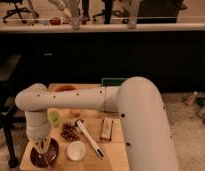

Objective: Place fork in purple bowl

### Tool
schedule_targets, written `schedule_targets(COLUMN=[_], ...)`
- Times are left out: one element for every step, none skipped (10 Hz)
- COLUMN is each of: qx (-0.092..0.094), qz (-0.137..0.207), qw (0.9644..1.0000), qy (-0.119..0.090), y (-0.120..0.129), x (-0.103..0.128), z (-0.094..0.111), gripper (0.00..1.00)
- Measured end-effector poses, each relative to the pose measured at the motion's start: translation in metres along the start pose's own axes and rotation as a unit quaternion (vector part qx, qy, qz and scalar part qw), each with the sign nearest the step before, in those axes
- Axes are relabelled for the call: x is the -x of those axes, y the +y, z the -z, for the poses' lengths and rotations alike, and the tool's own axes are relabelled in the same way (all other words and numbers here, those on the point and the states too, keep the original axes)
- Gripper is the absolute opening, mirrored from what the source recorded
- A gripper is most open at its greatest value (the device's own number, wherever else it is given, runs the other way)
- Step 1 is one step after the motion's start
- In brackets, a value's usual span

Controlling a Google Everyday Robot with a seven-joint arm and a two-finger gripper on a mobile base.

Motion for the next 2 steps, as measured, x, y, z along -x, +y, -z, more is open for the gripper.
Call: schedule_targets(qx=[0.007, 0.014], qz=[-0.002, -0.004], qw=[1.0, 0.9999], qy=[-0.001, -0.004], y=[0.0029, 0.0068], x=[-0.0044, -0.0077], z=[0.0012, 0.0019], gripper=[0.0, 0.0])
